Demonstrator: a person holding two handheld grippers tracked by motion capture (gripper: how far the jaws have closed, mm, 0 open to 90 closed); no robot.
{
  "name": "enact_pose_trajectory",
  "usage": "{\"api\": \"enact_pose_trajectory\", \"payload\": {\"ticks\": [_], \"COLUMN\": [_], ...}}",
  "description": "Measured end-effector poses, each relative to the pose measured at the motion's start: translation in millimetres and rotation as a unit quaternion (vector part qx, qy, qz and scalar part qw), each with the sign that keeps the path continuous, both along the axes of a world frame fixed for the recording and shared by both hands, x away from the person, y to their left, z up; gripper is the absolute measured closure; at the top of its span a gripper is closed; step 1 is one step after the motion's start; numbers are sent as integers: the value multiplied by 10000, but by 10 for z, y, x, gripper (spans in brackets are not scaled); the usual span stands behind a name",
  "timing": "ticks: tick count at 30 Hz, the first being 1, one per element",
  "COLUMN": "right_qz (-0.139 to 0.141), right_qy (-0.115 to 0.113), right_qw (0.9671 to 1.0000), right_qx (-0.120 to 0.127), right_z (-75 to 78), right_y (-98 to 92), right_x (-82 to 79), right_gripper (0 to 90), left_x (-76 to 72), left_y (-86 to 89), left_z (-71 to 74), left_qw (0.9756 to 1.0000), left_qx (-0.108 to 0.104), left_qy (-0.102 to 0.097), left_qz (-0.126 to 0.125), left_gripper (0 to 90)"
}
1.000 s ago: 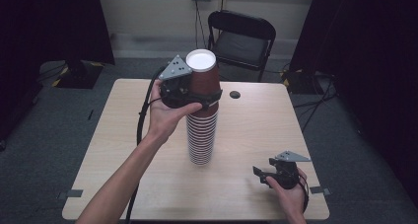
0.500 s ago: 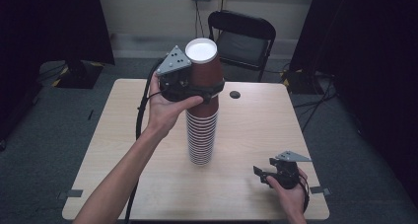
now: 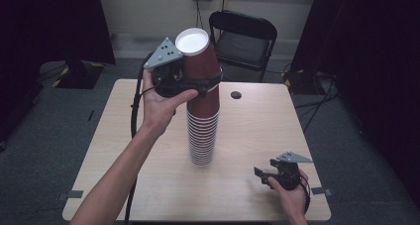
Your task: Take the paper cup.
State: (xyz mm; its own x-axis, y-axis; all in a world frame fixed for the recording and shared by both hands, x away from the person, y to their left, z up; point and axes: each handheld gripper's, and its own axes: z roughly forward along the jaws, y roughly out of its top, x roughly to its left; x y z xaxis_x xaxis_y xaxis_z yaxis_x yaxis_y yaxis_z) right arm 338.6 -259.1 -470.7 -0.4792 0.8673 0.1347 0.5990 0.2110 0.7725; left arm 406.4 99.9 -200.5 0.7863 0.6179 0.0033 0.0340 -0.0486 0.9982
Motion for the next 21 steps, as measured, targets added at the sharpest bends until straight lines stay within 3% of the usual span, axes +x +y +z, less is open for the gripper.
{"api": "enact_pose_trajectory", "payload": {"ticks": [7,13,18,21], "right_qz": [31,15,16,33], "right_qy": [11,28,28,30], "right_qw": [10000,10000,10000,10000], "right_qx": [8,22,29,24], "right_z": [-4,0,1,-4], "right_y": [20,11,8,12], "right_x": [1,-2,-6,-3], "right_gripper": [234,236,237,238], "left_x": [-42,-66,-99,-116], "left_y": [52,125,218,280], "left_z": [18,34,43,46], "left_qw": [9999,9999,9993,9994], "left_qx": [96,3,36,-24], "left_qy": [-2,42,12,53], "left_qz": [76,160,369,343], "left_gripper": [101,102,103,103]}}
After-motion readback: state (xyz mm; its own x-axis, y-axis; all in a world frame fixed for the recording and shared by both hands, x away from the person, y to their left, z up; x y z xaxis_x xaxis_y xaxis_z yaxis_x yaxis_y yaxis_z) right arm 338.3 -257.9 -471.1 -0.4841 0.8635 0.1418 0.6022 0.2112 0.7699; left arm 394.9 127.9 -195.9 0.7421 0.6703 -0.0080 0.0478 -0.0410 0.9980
